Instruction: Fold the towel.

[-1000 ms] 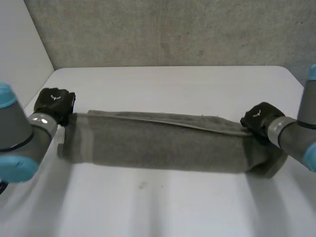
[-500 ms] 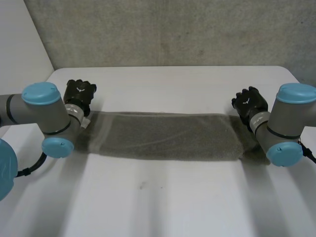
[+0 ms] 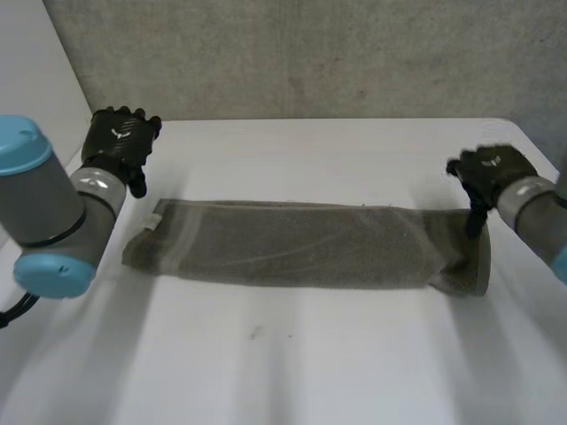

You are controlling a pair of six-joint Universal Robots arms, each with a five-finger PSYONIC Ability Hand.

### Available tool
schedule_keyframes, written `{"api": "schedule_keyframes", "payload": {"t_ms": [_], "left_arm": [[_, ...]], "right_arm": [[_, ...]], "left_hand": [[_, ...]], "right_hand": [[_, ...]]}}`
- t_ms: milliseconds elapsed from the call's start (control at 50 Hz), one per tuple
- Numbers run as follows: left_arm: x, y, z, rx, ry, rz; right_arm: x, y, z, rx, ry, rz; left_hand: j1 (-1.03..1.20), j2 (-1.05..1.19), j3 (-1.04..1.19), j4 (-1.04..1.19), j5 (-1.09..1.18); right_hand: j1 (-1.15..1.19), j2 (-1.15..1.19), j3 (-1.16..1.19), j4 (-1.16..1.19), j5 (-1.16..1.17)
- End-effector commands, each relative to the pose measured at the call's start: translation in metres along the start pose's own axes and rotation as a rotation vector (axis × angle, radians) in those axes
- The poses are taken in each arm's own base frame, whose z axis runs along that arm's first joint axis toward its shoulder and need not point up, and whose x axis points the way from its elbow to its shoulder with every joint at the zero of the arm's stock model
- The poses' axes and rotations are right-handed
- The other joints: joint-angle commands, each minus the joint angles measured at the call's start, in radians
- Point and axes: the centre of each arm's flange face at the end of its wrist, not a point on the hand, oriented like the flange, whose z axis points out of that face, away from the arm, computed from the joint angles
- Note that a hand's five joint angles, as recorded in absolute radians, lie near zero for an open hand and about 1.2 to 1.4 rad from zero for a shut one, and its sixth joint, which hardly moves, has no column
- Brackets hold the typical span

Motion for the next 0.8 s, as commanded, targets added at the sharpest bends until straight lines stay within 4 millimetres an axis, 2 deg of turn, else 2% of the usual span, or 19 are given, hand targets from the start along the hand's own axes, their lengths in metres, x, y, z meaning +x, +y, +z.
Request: {"api": "schedule_keyframes", "payload": {"t_ms": [20,80,180,460,500,620,660,800], "left_arm": [[0.000,0.003,-0.032,-0.031,0.018,-0.095],[0.002,0.010,-0.041,-0.062,0.029,-0.149],[0.006,0.022,-0.052,-0.104,0.038,-0.193],[0.009,0.034,-0.057,-0.100,0.028,-0.192],[0.009,0.034,-0.057,-0.101,0.029,-0.191],[0.010,0.036,-0.058,-0.107,0.031,-0.192],[0.011,0.036,-0.059,-0.108,0.033,-0.191],[0.011,0.038,-0.060,-0.107,0.031,-0.192]], "right_arm": [[0.005,0.039,-0.027,-0.160,-0.076,0.327],[0.002,0.047,-0.029,-0.171,-0.101,0.345],[-0.005,0.070,-0.026,-0.148,-0.098,0.380],[-0.013,0.090,-0.020,-0.134,-0.073,0.379],[-0.010,0.093,-0.016,-0.129,-0.036,0.362],[-0.004,0.097,-0.008,-0.104,0.046,0.336],[-0.002,0.102,-0.005,-0.105,0.066,0.298],[0.016,0.114,-0.003,-0.133,0.110,0.155]], "left_hand": [[-0.061,-0.059,-0.060,-0.059,-0.059],[-0.082,-0.080,-0.080,-0.080,-0.079],[-0.091,-0.089,-0.089,-0.089,-0.088],[-0.091,-0.089,-0.089,-0.089,-0.088],[-0.091,-0.089,-0.089,-0.089,-0.088],[-0.091,-0.089,-0.089,-0.089,-0.088],[-0.091,-0.089,-0.089,-0.089,-0.088],[-0.091,-0.089,-0.089,-0.089,-0.088]], "right_hand": [[0.097,0.082,0.093,0.072,0.073],[0.126,0.112,0.123,0.102,0.103],[0.408,0.393,0.404,0.383,0.384],[0.493,0.479,0.490,0.469,0.470],[0.625,0.610,0.621,0.600,0.601],[0.781,0.766,0.777,0.757,0.758],[1.186,1.171,1.182,1.162,1.162],[1.188,1.173,1.184,1.164,1.165]]}}
